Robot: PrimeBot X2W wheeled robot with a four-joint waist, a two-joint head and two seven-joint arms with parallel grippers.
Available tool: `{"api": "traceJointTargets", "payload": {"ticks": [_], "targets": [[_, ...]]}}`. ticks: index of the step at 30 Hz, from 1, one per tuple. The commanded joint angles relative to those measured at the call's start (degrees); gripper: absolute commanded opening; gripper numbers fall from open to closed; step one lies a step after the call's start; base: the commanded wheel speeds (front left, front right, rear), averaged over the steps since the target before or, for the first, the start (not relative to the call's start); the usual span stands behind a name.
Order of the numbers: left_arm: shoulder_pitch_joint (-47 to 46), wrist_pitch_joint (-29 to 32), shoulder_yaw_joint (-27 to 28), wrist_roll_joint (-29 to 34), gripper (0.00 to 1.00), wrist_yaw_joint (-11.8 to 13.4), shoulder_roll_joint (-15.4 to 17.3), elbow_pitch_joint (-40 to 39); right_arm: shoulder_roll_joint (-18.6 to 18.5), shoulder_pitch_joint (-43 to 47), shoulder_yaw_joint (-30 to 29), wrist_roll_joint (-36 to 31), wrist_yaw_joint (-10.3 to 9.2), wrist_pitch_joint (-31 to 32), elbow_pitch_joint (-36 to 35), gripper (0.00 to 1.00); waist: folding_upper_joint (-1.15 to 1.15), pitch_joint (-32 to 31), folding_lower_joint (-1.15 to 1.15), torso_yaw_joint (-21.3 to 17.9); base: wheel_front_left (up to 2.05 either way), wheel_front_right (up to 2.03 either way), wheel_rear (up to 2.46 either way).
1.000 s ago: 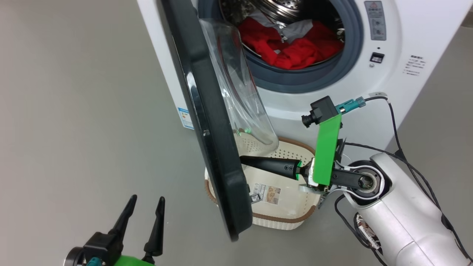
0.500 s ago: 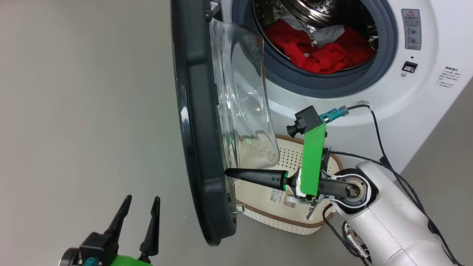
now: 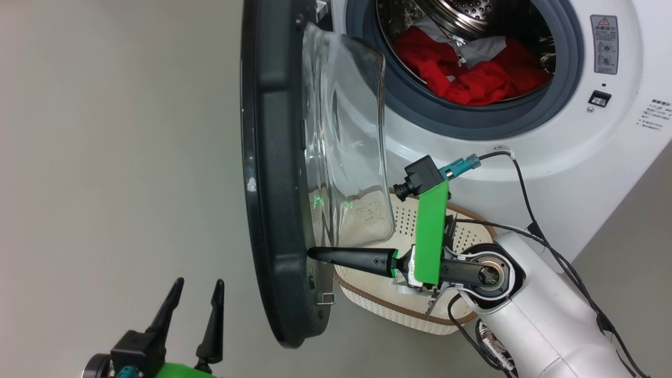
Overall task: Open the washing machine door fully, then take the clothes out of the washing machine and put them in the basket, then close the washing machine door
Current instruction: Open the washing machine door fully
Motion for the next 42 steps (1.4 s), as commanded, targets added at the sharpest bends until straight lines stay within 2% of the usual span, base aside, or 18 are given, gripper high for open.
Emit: {"api": "traceJointTargets", "payload": {"ticks": [1, 12, 13, 14, 15, 16, 17, 30, 42], "targets": [[-1.2, -0.5, 2.0, 0.2, 1.00, 0.3, 0.9, -1.0, 2.0, -0.7, 0.7, -0.2, 0.10, -0.1, -1.6, 0.00, 0.00, 0.0, 0.00, 0.1, 0.00, 0.00, 0.00], [-1.1, -0.5, 2.3, 0.0, 1.00, 0.2, 0.9, -1.0, 2.1, -0.4, 0.7, -0.5, 0.10, -0.4, -1.5, 0.00, 0.00, -0.2, 0.00, -0.4, 0.00, 0.00, 0.00], [-1.1, -0.5, 2.4, 0.1, 1.00, 0.2, 0.9, -0.9, 2.0, -0.3, 0.6, -0.6, 0.10, -0.6, -1.5, 0.07, 0.00, -0.2, 0.00, -0.5, 0.00, 0.00, 0.00], [-1.0, -0.5, 2.4, 0.1, 1.00, 0.2, 0.9, -0.9, 1.8, -0.2, 0.6, -0.8, 0.10, -0.9, -1.4, 0.42, 0.00, -0.3, 0.00, -0.7, 0.00, 0.00, 0.00], [-1.0, -0.5, 2.5, 0.2, 1.00, 0.2, 0.9, -0.8, 1.6, -0.2, 0.5, -1.1, 0.10, -1.2, -1.4, 0.65, 0.00, -0.4, 0.00, -0.8, 0.00, 0.00, 0.00], [-1.0, -0.5, 2.5, 0.2, 1.00, 0.2, 0.9, -0.8, 1.4, 0.0, 0.5, -1.3, 0.10, -1.6, -1.5, 0.96, 0.00, -0.4, 0.00, -0.9, 0.00, 0.00, 0.00], [-1.0, -0.5, 2.6, 0.3, 1.00, 0.2, 0.9, -0.7, 1.2, 0.2, 0.4, -1.5, 0.10, -1.9, -1.4, 1.00, 0.00, -0.5, 0.00, -1.1, 0.00, 0.00, 0.00], [-0.5, -0.5, 4.0, 1.1, 1.00, 0.0, 0.9, -0.3, -5.2, 6.7, -1.2, -4.5, 0.10, -9.8, -1.0, 1.00, 0.00, -2.0, 0.00, -3.3, 0.00, 0.00, 0.00], [0.6, -0.5, 5.4, 1.6, 1.00, -0.2, 0.9, -0.4, -13.6, 13.1, 0.0, -10.6, 0.10, -24.8, 0.3, 1.00, 0.00, -2.7, 0.00, -5.6, 0.00, 0.00, 0.00]]}}
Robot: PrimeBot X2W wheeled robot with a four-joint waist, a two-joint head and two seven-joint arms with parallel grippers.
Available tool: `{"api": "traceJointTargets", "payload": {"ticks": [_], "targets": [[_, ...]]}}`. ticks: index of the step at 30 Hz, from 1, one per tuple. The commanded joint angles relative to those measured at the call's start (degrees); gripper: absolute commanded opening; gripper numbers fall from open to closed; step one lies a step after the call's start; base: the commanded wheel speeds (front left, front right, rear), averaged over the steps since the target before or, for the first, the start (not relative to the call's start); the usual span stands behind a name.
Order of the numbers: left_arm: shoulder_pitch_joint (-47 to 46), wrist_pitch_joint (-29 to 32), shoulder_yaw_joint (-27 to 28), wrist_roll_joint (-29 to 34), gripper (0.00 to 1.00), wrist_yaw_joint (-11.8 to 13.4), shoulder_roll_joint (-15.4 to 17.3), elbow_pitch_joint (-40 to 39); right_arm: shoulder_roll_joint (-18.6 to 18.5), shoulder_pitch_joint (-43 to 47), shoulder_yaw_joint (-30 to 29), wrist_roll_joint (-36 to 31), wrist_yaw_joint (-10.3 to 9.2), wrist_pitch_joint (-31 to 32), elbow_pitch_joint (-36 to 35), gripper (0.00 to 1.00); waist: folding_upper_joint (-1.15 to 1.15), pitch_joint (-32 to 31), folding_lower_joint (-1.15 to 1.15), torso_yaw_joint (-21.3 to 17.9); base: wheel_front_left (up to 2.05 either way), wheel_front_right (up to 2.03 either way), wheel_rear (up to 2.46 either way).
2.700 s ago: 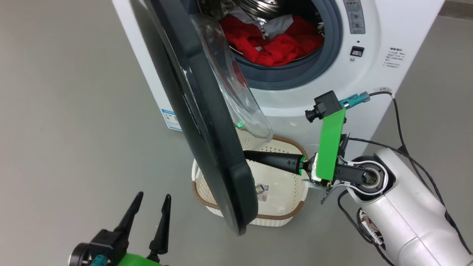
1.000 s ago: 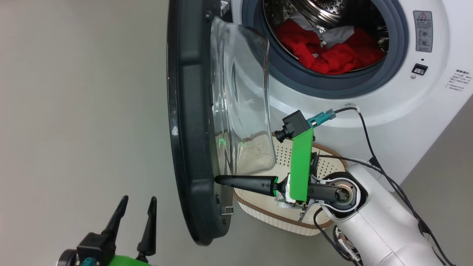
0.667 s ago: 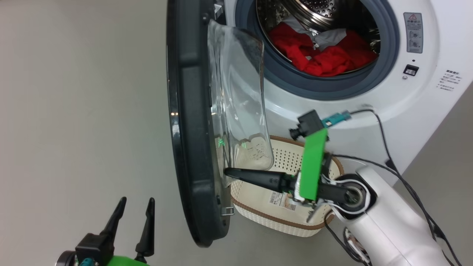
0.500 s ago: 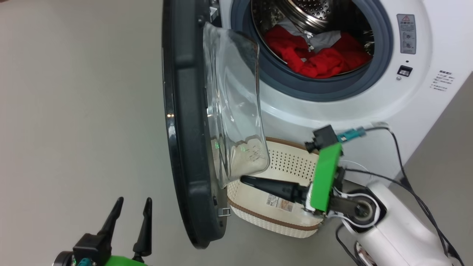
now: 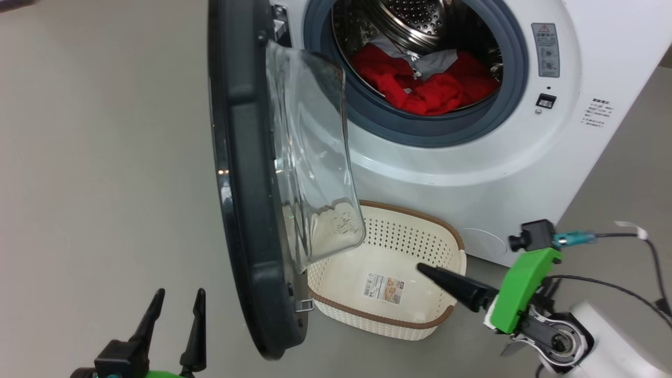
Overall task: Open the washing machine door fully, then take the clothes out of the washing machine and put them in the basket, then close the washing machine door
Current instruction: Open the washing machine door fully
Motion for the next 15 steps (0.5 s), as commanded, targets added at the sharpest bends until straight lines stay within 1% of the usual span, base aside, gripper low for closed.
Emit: {"api": "traceJointTargets", "payload": {"ticks": [1, 6, 11, 15], "targets": [[-0.7, -0.5, 2.0, 0.5, 1.00, -0.2, 0.9, -1.2, -0.7, 0.3, 0.7, -0.9, 0.10, -1.4, -1.3, 1.00, 0.00, -0.1, 0.00, -0.3, 0.00, 0.00, 0.00], [-0.5, -0.5, 2.4, 0.6, 1.00, -0.2, 0.9, -1.2, -3.9, 1.3, 2.6, -4.8, 0.10, -10.0, -1.1, 1.00, 0.00, 0.1, 0.00, -0.9, 0.00, 0.00, 0.00], [-0.6, -0.5, 2.7, 0.5, 1.00, -0.3, 0.9, -1.2, -7.2, 0.8, 7.6, -11.9, 0.10, -20.5, -0.9, 1.00, 0.00, 0.4, 0.00, -1.3, 0.00, 0.00, 0.00], [-0.6, -0.5, 2.8, 0.5, 1.00, -0.3, 0.9, -1.2, -8.4, 0.3, 11.7, -16.5, 0.10, -29.6, 1.2, 1.00, 0.00, 0.3, 0.00, -1.4, 0.00, 0.00, 0.00]]}}
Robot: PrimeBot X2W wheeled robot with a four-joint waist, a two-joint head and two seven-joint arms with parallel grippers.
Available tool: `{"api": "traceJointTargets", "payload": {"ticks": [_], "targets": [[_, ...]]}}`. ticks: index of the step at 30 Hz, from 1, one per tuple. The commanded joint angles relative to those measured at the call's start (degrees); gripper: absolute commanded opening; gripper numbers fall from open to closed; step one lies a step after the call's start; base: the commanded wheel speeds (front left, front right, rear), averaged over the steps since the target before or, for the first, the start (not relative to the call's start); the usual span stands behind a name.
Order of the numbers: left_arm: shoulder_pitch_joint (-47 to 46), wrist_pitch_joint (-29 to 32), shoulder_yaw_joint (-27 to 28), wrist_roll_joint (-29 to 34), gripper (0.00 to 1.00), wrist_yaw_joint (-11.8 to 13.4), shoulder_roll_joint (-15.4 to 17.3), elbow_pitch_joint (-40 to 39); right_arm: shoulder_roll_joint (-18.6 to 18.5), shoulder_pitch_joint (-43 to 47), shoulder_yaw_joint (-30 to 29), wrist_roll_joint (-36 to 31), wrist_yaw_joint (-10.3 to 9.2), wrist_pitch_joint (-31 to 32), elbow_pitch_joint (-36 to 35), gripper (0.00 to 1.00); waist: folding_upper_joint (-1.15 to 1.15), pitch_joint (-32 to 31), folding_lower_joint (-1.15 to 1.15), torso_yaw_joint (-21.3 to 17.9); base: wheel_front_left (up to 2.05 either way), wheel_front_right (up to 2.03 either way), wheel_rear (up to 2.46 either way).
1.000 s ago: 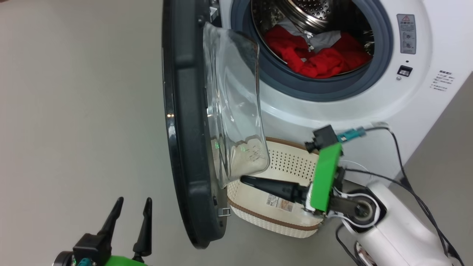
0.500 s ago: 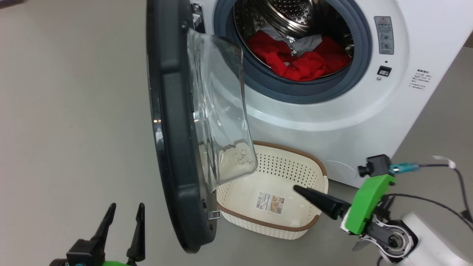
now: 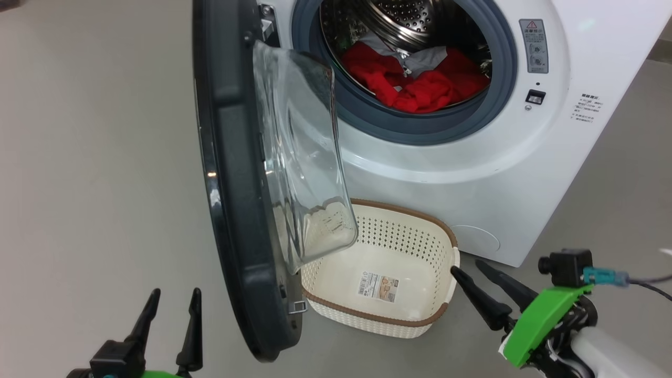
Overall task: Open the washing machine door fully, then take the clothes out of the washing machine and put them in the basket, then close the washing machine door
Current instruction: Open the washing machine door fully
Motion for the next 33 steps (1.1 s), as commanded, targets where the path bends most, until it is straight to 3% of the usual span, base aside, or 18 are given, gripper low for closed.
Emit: {"api": "traceJointTargets", "payload": {"ticks": [1, 7, 13, 19, 33], "targets": [[-0.6, -0.5, 2.0, 0.5, 1.00, -0.3, 0.9, -1.2, -0.9, -0.5, 1.0, -0.8, 0.09, -2.2, -0.3, 1.00, 0.00, -0.1, 0.00, 0.0, 0.00, 0.00, 0.00], [-0.6, -0.5, 2.2, 0.6, 1.00, -0.2, 0.9, -1.1, -0.6, -1.7, 1.1, -7.7, 0.09, -8.3, 2.9, 1.00, 0.00, -0.3, 0.00, 0.1, 0.00, 0.00, 0.00], [-0.6, -0.5, 2.3, 0.4, 1.00, -0.1, 0.9, -1.6, 3.2, 2.5, -12.9, -19.4, 0.09, -8.4, -1.4, 1.00, 0.00, -0.1, 0.00, 0.0, 0.00, 0.00, 0.00], [-0.6, -0.5, 2.1, 0.3, 1.00, -0.1, 0.9, -1.9, 6.9, 7.9, -21.9, -26.9, 0.09, -8.4, -4.8, 1.00, 0.00, -0.2, 0.00, 0.3, 0.00, 0.00, 0.00], [-0.3, -0.5, 1.6, -0.7, 1.00, 0.3, 0.9, -1.7, 10.1, 13.3, -25.0, -32.1, 0.09, -8.4, -3.8, 1.00, 0.00, -0.8, 0.00, 0.5, 0.00, 0.00, 0.00]]}}
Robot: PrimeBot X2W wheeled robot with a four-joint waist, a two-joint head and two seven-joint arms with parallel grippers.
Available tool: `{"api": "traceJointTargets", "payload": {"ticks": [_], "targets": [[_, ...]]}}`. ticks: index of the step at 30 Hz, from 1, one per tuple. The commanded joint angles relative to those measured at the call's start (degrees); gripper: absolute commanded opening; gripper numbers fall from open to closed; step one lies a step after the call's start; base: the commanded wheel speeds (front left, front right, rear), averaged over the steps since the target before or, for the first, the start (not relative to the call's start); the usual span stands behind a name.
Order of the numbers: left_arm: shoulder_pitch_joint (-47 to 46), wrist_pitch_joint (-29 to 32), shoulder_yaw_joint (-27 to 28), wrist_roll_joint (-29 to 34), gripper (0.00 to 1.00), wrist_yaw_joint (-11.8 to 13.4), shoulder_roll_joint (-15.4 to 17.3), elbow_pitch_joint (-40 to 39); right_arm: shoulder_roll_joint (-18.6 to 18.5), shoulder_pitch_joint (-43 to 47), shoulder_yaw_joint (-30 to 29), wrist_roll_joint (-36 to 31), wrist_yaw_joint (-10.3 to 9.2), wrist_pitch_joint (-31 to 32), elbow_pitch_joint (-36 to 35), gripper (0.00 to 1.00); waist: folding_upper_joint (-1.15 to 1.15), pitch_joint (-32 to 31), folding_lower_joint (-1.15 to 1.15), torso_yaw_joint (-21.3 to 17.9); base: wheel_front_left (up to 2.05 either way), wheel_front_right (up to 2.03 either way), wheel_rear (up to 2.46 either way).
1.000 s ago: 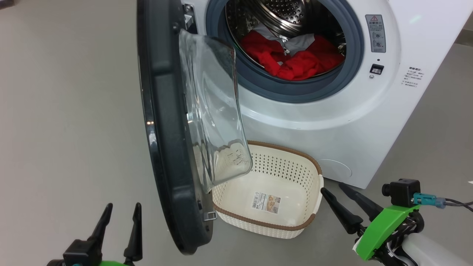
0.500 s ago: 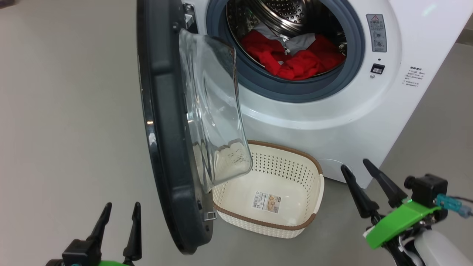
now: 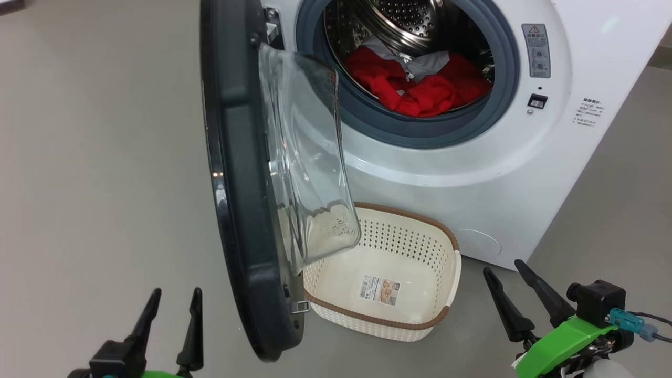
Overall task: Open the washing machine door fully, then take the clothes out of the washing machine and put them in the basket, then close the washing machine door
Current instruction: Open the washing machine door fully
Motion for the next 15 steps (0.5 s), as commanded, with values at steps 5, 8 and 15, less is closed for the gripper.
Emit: {"api": "traceJointTargets", "payload": {"ticks": [5, 8, 15], "targets": [[-0.9, -0.5, 2.7, -2.5, 0.36, 0.1, 0.9, -4.3, -0.3, 0.5, 0.3, -0.2, 0.09, -0.7, -1.0, 1.00, 0.00, -0.6, 0.00, 0.1, 0.00, 0.00, 0.00], [-1.3, -0.5, 4.4, -4.8, 0.00, 0.0, 0.9, -7.3, -0.2, 0.8, 0.1, -0.5, 0.09, -0.7, -0.8, 1.00, 0.00, -0.9, 0.00, 0.3, 0.00, 0.00, 0.00], [-2.7, -0.5, 6.4, -6.6, 0.00, 0.7, 0.9, -21.2, -0.2, 1.3, -0.1, -1.2, 0.09, -0.7, -0.8, 1.00, 0.00, -1.6, 0.00, 0.5, 0.00, 0.00, 0.00]]}}
